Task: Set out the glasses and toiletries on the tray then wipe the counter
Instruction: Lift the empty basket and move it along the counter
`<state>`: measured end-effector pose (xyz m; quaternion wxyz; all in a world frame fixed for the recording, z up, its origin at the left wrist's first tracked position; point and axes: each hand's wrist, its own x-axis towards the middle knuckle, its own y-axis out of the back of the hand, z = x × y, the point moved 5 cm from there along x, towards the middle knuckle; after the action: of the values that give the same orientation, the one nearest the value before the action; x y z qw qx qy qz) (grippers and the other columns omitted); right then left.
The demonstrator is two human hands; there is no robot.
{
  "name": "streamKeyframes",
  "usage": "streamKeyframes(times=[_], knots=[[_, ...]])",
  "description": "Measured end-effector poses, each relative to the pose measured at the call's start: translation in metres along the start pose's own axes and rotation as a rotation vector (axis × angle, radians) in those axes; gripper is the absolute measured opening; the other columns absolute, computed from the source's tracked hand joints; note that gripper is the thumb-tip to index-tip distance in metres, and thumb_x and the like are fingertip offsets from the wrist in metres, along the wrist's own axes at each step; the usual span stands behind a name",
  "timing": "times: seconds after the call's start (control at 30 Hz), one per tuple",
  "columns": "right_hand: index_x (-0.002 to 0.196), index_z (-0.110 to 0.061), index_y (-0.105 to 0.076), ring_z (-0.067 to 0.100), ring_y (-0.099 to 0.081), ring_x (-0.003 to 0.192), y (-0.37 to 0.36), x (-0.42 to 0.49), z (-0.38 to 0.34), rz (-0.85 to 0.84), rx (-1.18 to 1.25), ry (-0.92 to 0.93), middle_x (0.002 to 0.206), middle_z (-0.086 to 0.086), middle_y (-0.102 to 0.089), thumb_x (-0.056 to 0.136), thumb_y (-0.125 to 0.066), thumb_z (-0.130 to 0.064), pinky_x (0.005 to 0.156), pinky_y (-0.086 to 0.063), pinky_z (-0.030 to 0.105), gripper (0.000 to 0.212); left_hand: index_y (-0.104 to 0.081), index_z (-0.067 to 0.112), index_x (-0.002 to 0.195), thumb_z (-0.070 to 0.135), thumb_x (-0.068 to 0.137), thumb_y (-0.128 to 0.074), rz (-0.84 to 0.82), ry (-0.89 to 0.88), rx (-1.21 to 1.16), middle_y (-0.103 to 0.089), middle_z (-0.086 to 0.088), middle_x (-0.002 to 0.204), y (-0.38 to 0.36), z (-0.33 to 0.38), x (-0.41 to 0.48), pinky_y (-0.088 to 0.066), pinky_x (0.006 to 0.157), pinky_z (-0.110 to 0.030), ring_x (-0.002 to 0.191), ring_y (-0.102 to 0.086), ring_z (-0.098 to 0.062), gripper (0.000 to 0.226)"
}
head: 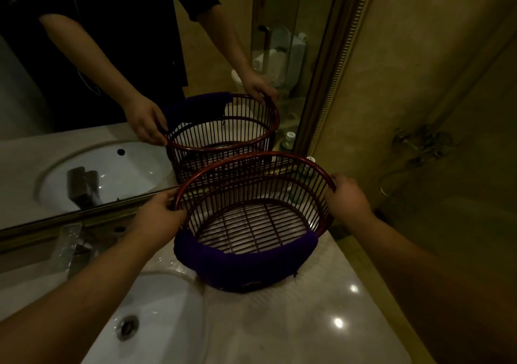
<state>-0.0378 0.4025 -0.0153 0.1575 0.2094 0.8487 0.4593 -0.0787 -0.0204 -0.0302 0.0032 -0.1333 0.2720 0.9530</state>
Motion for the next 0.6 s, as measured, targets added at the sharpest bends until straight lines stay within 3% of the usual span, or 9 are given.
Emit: streamKeyframes(times=[0.07,0.13,0.27,0.33,0.47,0.6], knots=[[0.137,-0.019,-0.052,0.020,-0.061,0.091,0.004,-0.012,0.000,0.066,-0.034,0.004,0.123,0.008,-0.053,0.096,-0.061,-0.025,0.075,-0.059,0.039,0.043,-0.053,0.031,0.133,0.017,0.081,-0.074,-0.025,0.025,-0.035,-0.066,0.011,0.102,0.000,-0.005,-0.006,-0.057,0.069,-0.034,0.090,-0.065,-0.011,0.058],[0.133,-0.020,-0.053,0.022,-0.060,0.101,0.009,-0.026,-0.001,0.148,-0.048,0.037,0.124,0.007,-0.052,0.091,-0.066,-0.029,0.083,-0.058,0.043,0.044,-0.052,0.029,0.132,0.025,0.078,-0.079,-0.055,0.065,-0.052,-0.066,0.006,0.108,-0.001,-0.012,-0.014,-0.057,0.073,-0.036,0.093,-0.063,-0.013,0.061],[0.098,-0.029,-0.056,0.012,-0.061,0.079,0.012,-0.061,-0.005,0.170,0.037,0.073,0.095,-0.005,-0.060,0.092,-0.064,-0.037,0.065,-0.058,0.036,0.013,-0.045,0.022,0.137,0.036,0.078,-0.082,-0.128,0.144,-0.098,-0.061,-0.004,0.120,-0.003,-0.024,-0.033,-0.057,0.068,-0.037,0.097,-0.063,-0.022,0.071],[0.087,-0.033,-0.055,0.011,-0.064,0.070,0.007,-0.080,-0.006,0.125,0.110,0.078,0.080,-0.008,-0.064,0.093,-0.063,-0.039,0.058,-0.057,0.035,0.012,-0.044,0.018,0.138,0.036,0.079,-0.081,-0.143,0.181,-0.134,-0.061,-0.010,0.123,-0.003,-0.027,-0.044,-0.056,0.065,-0.035,0.095,-0.064,-0.025,0.072],[0.090,-0.032,-0.059,0.008,-0.065,0.076,-0.001,-0.111,-0.009,0.044,0.230,0.024,0.083,-0.009,-0.066,0.091,-0.068,-0.044,0.062,-0.057,0.033,0.014,-0.054,0.015,0.130,0.033,0.084,-0.077,-0.138,0.148,-0.144,-0.065,-0.008,0.113,-0.001,-0.026,-0.063,-0.052,0.063,-0.030,0.090,-0.065,-0.021,0.054],[0.099,-0.025,-0.057,0.008,-0.060,0.078,-0.010,-0.130,-0.007,-0.044,0.238,-0.096,0.091,-0.008,-0.063,0.089,-0.075,-0.039,0.055,-0.046,0.025,0.025,-0.064,0.017,0.104,0.032,0.085,-0.075,-0.132,0.113,-0.105,-0.069,-0.004,0.102,0.007,-0.026,-0.078,-0.049,0.063,-0.028,0.087,-0.065,-0.017,0.026]])
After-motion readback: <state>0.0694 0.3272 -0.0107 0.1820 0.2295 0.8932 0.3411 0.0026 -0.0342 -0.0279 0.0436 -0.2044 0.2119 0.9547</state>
